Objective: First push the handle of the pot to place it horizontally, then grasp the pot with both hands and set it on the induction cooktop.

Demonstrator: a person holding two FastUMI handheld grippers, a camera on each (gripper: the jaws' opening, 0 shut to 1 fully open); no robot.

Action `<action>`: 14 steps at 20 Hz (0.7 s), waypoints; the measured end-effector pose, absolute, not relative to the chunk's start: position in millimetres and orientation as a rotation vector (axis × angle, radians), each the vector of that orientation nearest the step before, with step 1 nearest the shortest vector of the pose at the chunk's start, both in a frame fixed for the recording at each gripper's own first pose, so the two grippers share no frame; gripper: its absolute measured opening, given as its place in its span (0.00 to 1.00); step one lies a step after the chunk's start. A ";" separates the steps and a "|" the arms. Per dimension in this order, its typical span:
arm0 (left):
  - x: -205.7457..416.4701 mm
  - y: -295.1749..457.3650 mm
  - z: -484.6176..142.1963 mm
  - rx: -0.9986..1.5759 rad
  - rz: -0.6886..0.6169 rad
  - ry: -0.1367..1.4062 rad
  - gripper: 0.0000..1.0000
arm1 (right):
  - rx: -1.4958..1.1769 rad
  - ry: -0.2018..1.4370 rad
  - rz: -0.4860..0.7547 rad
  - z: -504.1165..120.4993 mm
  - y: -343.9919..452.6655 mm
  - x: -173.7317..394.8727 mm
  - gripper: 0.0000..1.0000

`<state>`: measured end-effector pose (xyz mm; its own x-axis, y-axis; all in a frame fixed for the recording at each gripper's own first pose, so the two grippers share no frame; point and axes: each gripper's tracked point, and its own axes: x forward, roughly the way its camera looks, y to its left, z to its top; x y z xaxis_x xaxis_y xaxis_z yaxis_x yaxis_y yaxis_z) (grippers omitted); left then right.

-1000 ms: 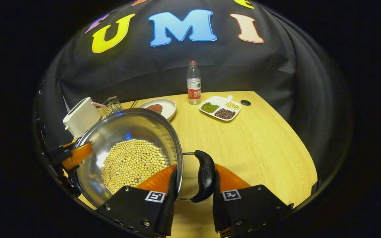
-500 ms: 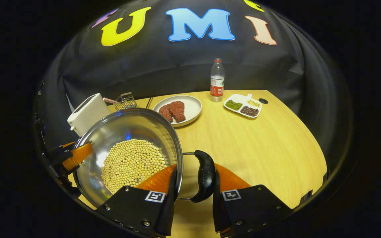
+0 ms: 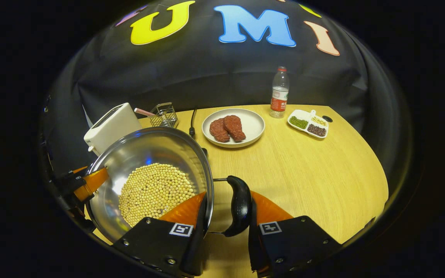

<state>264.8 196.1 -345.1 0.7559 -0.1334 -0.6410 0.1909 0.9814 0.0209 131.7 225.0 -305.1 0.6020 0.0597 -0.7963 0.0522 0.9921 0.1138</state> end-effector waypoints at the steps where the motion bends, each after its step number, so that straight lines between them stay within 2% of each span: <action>1: 267.4 201.2 -346.7 0.091 -0.173 0.687 0.63 | 0.135 0.922 0.007 -305.1 230.3 132.7 0.48; 2: 269.6 206.4 -346.5 0.093 -0.169 0.683 0.68 | 0.139 0.918 0.009 -306.1 235.5 133.8 0.47; 6: 272.8 218.9 -353.6 0.095 -0.160 0.692 0.63 | 0.150 0.901 0.017 -308.1 247.0 138.8 0.48; 7: 271.6 220.0 -355.7 0.092 -0.158 0.696 0.69 | 0.152 0.892 0.017 -307.2 246.7 139.5 0.48; 8: 271.6 220.4 -356.9 0.092 -0.152 0.695 0.71 | 0.154 0.886 0.019 -308.9 246.7 140.7 0.51; 9: 269.7 220.3 -353.5 0.096 -0.149 0.686 0.69 | 0.154 0.874 0.023 -305.7 246.9 140.2 0.54; 10: 273.0 219.9 -348.4 0.099 -0.134 0.660 0.80 | 0.157 0.846 0.028 -300.6 245.5 142.5 0.62; 11: 276.7 218.3 -340.3 0.093 -0.116 0.628 0.77 | 0.172 0.809 0.034 -289.5 246.0 145.5 0.66; 12: 279.8 217.5 -333.4 0.089 -0.097 0.601 0.88 | 0.180 0.770 0.031 -278.1 241.6 148.8 0.85; 13: 280.9 217.8 -325.7 0.093 -0.077 0.575 1.00 | 0.182 0.738 0.024 -268.0 234.7 151.6 1.00; 14: 282.1 216.5 -316.3 0.102 -0.065 0.551 0.97 | 0.181 0.707 0.022 -259.7 227.8 153.7 0.96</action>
